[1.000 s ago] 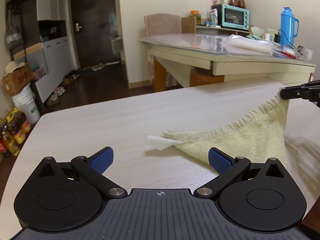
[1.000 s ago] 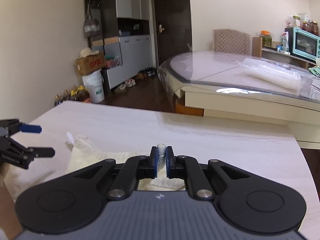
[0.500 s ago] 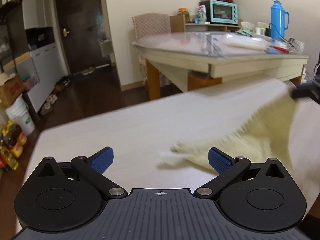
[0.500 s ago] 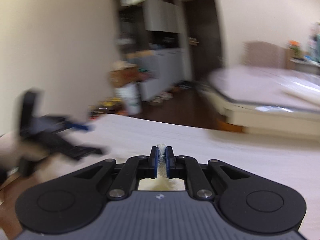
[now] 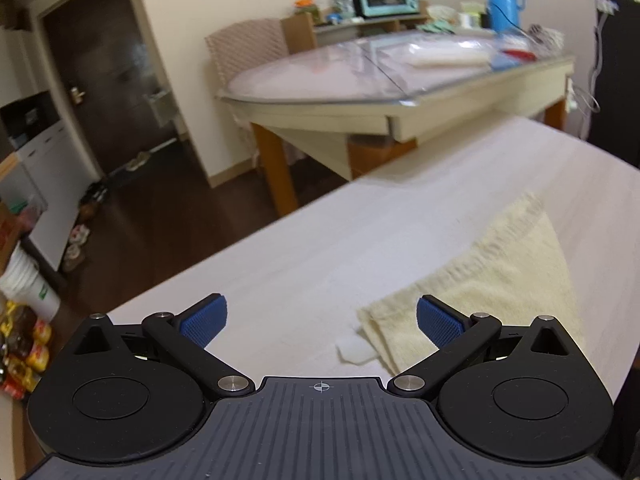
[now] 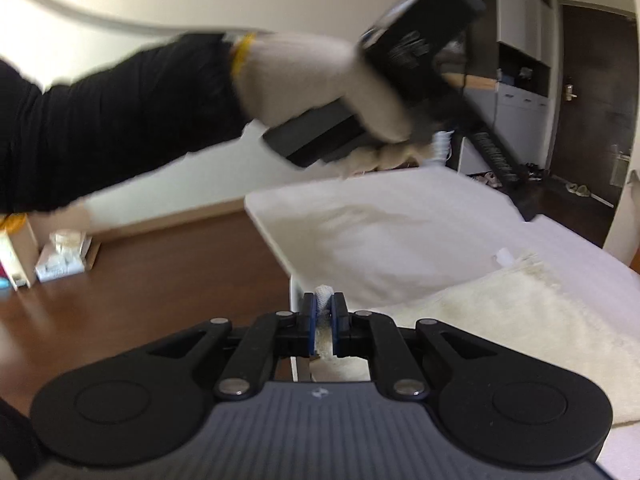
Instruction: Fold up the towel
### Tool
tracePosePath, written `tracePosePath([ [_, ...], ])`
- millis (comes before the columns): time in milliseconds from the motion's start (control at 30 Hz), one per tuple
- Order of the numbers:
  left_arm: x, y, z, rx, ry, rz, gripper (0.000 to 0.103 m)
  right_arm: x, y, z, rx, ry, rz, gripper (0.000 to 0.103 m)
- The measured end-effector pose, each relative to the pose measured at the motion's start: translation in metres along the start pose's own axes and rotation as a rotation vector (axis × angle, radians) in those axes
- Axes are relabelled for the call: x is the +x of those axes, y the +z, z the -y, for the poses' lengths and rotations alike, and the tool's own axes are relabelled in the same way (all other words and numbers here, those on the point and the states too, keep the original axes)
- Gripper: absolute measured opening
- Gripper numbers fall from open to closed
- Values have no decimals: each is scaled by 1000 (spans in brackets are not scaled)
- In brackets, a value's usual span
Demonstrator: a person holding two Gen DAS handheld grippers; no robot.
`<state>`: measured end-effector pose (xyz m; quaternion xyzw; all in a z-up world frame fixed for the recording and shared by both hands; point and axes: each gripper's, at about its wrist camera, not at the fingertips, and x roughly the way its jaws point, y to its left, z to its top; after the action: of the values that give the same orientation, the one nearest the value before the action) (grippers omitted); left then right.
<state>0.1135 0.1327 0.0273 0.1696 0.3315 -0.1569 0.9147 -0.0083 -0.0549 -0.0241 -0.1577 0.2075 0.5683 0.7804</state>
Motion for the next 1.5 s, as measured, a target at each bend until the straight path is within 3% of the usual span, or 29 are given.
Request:
tracePosePath([
  [33, 5, -3, 6, 16, -13, -9, 103, -1, 0, 2, -2, 0, -3, 14],
  [67, 8, -4, 7, 28, -17, -13, 103, -4, 0, 6, 0, -7, -2, 25],
  [167, 18, -6, 8, 49, -63, -26, 102, -18, 2, 22, 9, -49, 8, 28],
  [233, 25, -7, 7, 61, -104, -33, 92, -27, 3, 30, 6, -96, 16, 28],
  [267, 29, -6, 7, 68, -116, -38, 67, -34, 3, 39, 12, -132, 19, 28],
  [300, 32, -5, 8, 75, -127, -43, 54, -38, 2, 47, 20, -163, 17, 28],
  [433, 45, -2, 9, 105, -171, -66, 55, -59, -11, 75, 104, -266, 21, 28],
  [600, 62, 1, 11, 141, -227, -94, 32, -75, -23, 108, 167, -381, -8, 28],
  [733, 66, -4, 15, 136, -238, -118, 30, -79, -29, 127, 170, -439, -26, 28],
  [800, 68, -2, 14, 114, -259, -126, 12, -79, -28, 140, 163, -467, -32, 30],
  [833, 68, -2, 14, 111, -264, -127, 10, -74, -29, 143, 159, -478, -34, 31],
  [1100, 69, 1, 16, 126, -261, -112, 8, -77, -45, 202, 174, -533, -92, 37],
  [1500, 70, 0, 15, 157, -258, -105, 8, -65, -57, 256, 239, -413, -212, 34],
])
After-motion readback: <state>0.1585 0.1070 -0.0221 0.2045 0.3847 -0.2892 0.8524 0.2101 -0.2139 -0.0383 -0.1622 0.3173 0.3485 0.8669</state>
